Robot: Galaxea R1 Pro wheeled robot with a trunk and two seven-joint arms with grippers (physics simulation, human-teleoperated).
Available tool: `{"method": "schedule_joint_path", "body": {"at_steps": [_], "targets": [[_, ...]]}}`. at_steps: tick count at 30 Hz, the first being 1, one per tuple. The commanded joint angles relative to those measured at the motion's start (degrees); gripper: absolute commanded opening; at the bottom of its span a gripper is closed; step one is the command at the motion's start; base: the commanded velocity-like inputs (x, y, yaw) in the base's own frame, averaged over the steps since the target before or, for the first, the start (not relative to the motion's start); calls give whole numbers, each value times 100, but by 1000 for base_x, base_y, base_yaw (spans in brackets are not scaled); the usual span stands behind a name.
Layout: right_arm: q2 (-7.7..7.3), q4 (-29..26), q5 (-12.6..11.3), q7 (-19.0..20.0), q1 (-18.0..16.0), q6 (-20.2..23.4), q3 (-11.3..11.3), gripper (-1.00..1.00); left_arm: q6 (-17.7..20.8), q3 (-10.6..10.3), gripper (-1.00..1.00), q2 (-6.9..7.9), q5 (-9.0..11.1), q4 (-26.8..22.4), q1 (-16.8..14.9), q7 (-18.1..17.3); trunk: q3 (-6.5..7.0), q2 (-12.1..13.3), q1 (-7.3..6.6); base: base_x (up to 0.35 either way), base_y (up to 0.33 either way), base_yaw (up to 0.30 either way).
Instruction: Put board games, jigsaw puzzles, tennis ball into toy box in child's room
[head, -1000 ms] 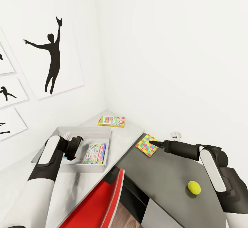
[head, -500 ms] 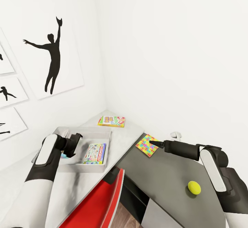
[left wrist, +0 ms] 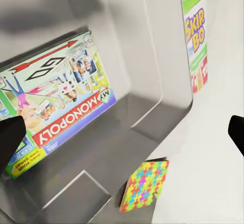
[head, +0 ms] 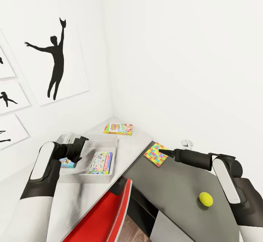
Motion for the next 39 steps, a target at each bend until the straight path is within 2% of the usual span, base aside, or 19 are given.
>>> {"method": "schedule_joint_path", "body": {"at_steps": [1, 6, 7, 8, 14, 17, 20, 22, 23, 25, 28, 31, 39], "targets": [[-1, -1, 42, 52, -5, 24, -9, 100, 86, -7, 100, -1, 41, -127, 44, 29, -13, -13, 4, 0, 0, 0], [-4, -1, 51, 57, 0, 24, -13, 100, 261, -51, 100, -5, 78, -552, 251, 16, -13, -13, 4, 0, 0, 0], [-10, 2, 63, 60, 8, 19, -14, 100, 420, -96, 100, -11, 100, -959, 527, -39, -13, -13, 4, 0, 0, 0], [-13, 4, 64, 61, 9, -32, -13, 100, 458, -104, 100, -13, 111, -1056, 615, -83, -13, -13, 4, 0, 0, 0], [-17, 6, 66, 62, 13, -179, -3, 100, 564, -119, 100, -19, 145, -1244, 828, -312, -13, -13, 4, 0, 0, 0], [-8, 5, 67, 53, 14, -243, 24, 100, 729, -135, 100, -25, 170, -1340, 1038, -673, -13, -13, 4, 0, 0, 0], [-4, 4, 67, 50, 15, -253, 35, 100, 818, -140, 100, -36, 173, -1360, 1130, -827, -13, -13, 4, 0, 0, 0], [1, 3, 68, 43, 15, -266, 53, 100, 995, -148, 100, -53, 153, -1390, 1308, -1180, -13, -13, 4, 0, 0, 0], [1, 3, 68, 43, 15, -266, 53, 100, 995, -148, 100, -53, 153, -1390, 1308, -1180, -13, -13, 4, 0, 0, 0], [4, 1, 68, 35, 16, -271, 64, 100, 1127, -152, 100, -52, 131, -1410, 1449, -1578, -13, -13, 4, 0, 0, 0], [5, 1, 68, 31, 14, -273, 67, 100, 1186, -152, 100, -47, 122, -1416, 1502, -1774, -13, -13, 4, 0, 0, 0], [8, 0, 68, 20, 12, -280, 74, 100, 1310, -154, 100, -38, 105, -1429, 1609, -2252, -13, -13, 4, -9, 0, 0], [16, 5, 83, 1, 8, -288, 116, 100, 1422, -159, 100, -29, 92, -1444, 1686, -2670, -13, -13, 4, -125, 0, 0]]}}
